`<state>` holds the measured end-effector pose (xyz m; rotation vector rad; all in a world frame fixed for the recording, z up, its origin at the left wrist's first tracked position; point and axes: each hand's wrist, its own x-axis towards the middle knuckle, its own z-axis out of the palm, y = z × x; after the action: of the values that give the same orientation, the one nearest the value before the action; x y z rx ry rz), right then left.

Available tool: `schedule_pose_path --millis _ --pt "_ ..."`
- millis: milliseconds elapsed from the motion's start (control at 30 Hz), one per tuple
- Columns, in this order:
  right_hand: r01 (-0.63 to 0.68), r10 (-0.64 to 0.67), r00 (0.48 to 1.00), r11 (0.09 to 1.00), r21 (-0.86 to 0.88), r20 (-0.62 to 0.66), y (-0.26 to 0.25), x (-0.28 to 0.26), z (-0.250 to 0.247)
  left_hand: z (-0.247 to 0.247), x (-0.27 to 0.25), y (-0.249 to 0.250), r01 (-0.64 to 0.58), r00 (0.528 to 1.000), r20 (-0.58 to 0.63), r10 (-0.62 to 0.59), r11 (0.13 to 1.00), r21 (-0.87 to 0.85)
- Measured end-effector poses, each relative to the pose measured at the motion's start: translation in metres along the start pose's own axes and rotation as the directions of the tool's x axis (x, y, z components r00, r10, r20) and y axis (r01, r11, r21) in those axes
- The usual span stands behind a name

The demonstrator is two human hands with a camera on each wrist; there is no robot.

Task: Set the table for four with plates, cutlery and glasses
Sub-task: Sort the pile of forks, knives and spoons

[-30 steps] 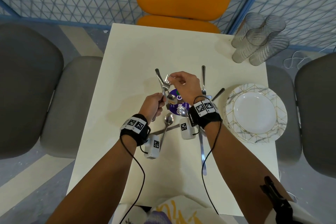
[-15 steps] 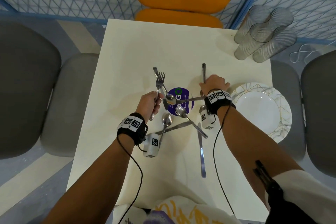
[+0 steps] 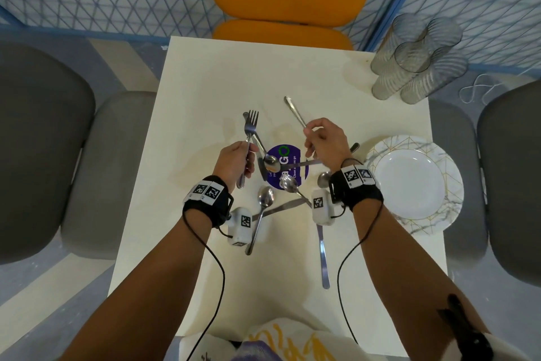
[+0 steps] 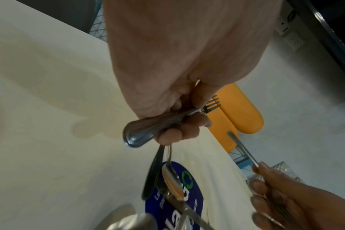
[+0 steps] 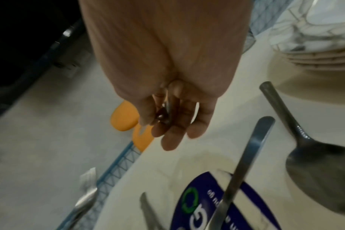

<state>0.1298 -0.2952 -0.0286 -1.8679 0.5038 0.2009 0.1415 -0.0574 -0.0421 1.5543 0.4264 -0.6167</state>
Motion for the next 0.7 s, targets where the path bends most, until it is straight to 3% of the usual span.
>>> schedule_pose_path --millis 167,267,367,433,533,700 --pt "0.035 -0.008 0.97 0.994 -0.108 0.241 -0.012 -0.033 0.0 -0.012 0.002 0.012 -0.022 0.999 -0.023 0.022 1.0 -0.006" --pt "0.187 -0.076 0.92 0.947 -0.26 0.385 -0.024 -0.042 -0.002 -0.014 0.001 0.015 -0.061 0.998 -0.027 0.062 0.997 0.047" --pt "0.293 -0.119 0.874 0.902 -0.316 0.47 -0.042 -0.046 0.002 -0.008 -0.01 0.016 -0.085 0.995 0.055 0.078 0.988 0.129" --pt "0.273 -0.125 0.882 0.921 -0.278 0.454 -0.051 -0.046 0.006 -0.005 -0.017 0.015 -0.101 0.988 0.133 0.075 0.973 0.208" --pt "0.187 -0.121 0.935 0.968 -0.171 0.334 -0.056 -0.042 0.007 -0.006 -0.023 0.007 -0.11 0.978 0.205 0.042 0.938 0.328" --pt "0.109 -0.107 0.98 0.994 0.002 0.169 -0.058 -0.039 0.014 -0.002 -0.03 -0.004 -0.09 0.957 0.291 0.012 0.963 0.256"
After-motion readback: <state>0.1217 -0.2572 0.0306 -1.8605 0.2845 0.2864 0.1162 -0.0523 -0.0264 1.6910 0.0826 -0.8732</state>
